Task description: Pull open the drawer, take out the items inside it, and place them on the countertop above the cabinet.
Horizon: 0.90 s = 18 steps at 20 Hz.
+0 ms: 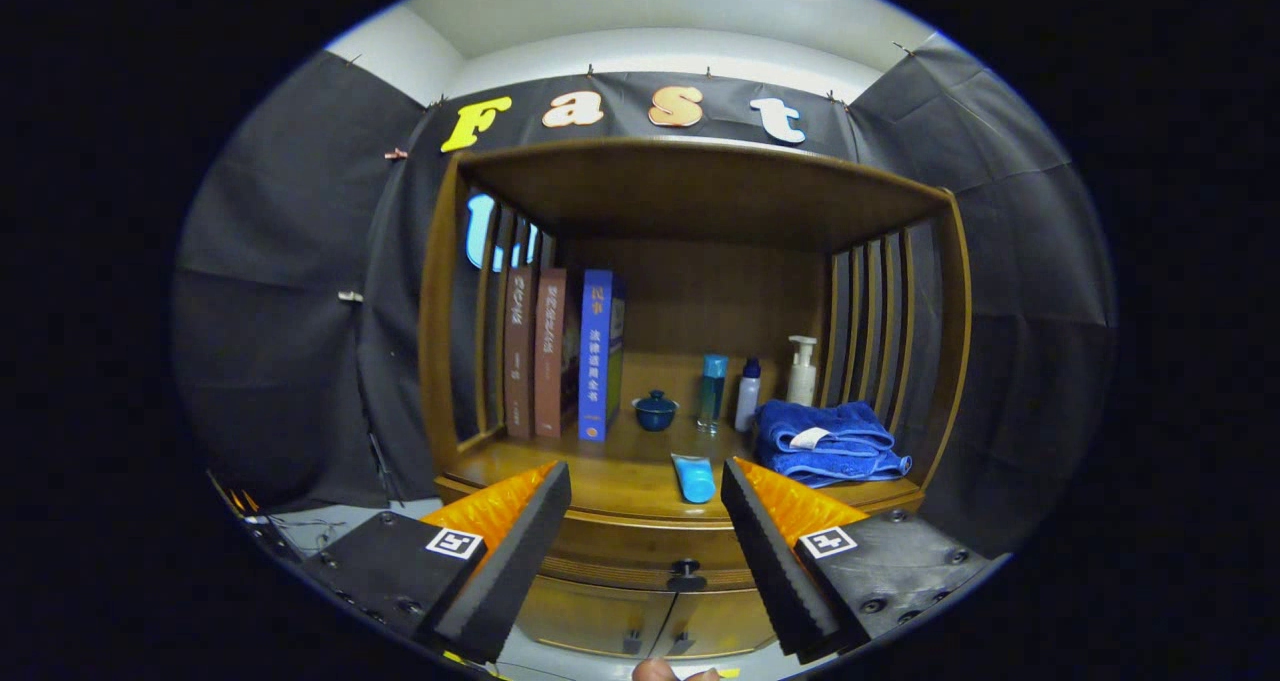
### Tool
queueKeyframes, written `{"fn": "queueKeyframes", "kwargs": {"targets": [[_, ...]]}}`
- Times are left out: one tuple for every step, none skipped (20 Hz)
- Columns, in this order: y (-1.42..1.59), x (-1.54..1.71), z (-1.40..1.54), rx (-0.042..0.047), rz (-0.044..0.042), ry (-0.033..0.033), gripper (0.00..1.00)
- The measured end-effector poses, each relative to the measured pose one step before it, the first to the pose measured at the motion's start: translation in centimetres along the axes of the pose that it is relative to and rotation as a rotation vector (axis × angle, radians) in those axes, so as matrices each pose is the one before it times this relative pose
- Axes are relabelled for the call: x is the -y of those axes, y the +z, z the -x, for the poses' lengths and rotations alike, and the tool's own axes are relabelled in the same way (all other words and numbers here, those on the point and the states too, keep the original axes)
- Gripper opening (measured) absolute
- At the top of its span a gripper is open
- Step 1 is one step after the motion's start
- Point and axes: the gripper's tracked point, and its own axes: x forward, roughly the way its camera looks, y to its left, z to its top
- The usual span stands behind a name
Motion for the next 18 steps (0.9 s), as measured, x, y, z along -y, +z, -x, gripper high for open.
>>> {"fn": "queueKeyframes", "kwargs": {"targets": [[0.781, -0.071, 0.924, -0.00019, 0.00112, 0.00546, 0.99], [1.115, -0.120, 1.325, -0.00276, 0.00542, 0.00097, 0.99], [0.684, 0.184, 1.009, 0.00039, 0.00649, -0.01038, 0.99], [0.890, 0.484, 0.947, 0.00633, 0.01042, -0.02199, 0.99], [0.934, 0.394, 0.875, 0.01056, 0.01044, -0.01815, 0.99], [0.876, 0.149, 0.813, 0.00696, 0.00348, -0.00772, 0.99], [0.683, -0.179, 0.801, 0.00224, -0.00575, 0.00316, 0.99], [0.642, -0.227, 0.707, -0.00277, -0.01193, 0.00717, 0.99], [0.660, -0.089, 0.669, -0.00222, -0.01614, 0.00653, 0.99], [0.606, -0.069, 0.754, -0.00585, -0.01478, 0.00353, 0.99], [0.511, -0.076, 0.553, 0.00127, -0.01786, 0.00499, 0.99], [0.515, 0.047, 0.745, -0.00547, -0.00935, 0.00056, 0.99], [0.661, -0.062, 0.793, 0.00143, -0.00883, 0.00645, 0.99], [0.695, 0.051, 0.919, 0.00257, -0.00556, -0.00168, 0.99], [0.581, 0.192, 0.879, 0.00384, -0.00022, 0.00000, 0.99], [0.539, 0.467, 0.615, 0.00942, -0.00002, -0.00360, 0.99], [0.517, 0.309, 0.734, 0.00566, 0.00176, -0.00835, 0.99], [0.464, 0.213, 0.673, 0.00884, 0.00243, -0.00454, 0.99]]}}
